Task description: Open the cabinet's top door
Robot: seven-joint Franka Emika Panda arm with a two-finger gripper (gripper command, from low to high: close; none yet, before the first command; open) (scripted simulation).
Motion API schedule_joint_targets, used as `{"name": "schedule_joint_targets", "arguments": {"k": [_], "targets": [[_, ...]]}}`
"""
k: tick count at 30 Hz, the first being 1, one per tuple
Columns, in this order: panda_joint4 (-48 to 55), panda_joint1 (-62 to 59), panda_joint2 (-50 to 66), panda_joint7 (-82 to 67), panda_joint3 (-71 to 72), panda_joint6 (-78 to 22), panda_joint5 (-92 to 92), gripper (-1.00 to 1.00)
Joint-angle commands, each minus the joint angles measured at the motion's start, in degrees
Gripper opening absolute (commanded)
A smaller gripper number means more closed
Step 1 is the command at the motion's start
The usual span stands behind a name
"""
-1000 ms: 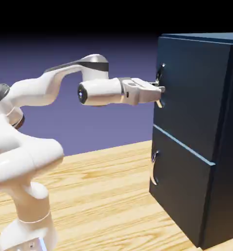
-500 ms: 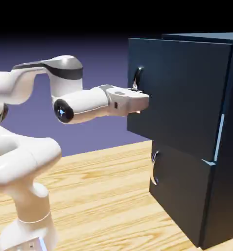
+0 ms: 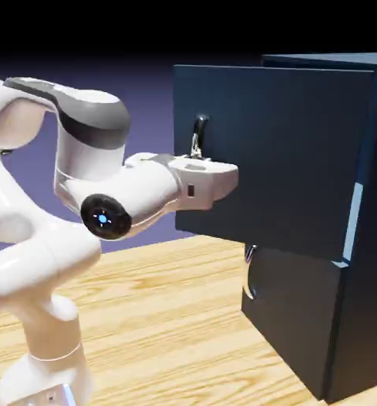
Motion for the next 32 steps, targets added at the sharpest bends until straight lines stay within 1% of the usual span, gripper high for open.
{"name": "schedule_joint_targets", "arguments": {"k": [1,8,16,25,31,32], "targets": [[1.32,0.12,2.08,-1.00,-1.16,-1.54,-1.71,-1.00],[12.09,2.02,16.61,-7.69,-7.91,-12.41,-12.26,-1.00],[27.45,4.96,33.22,-15.08,-12.99,-25.23,-21.38,-1.00],[46.14,6.41,50.02,-22.92,-14.89,-38.69,-28.37,-1.00],[57.89,5.99,59.25,-27.12,-14.26,-45.92,-31.58,-1.00],[57.89,5.99,59.25,-27.12,-14.26,-45.92,-31.58,1.00]]}}
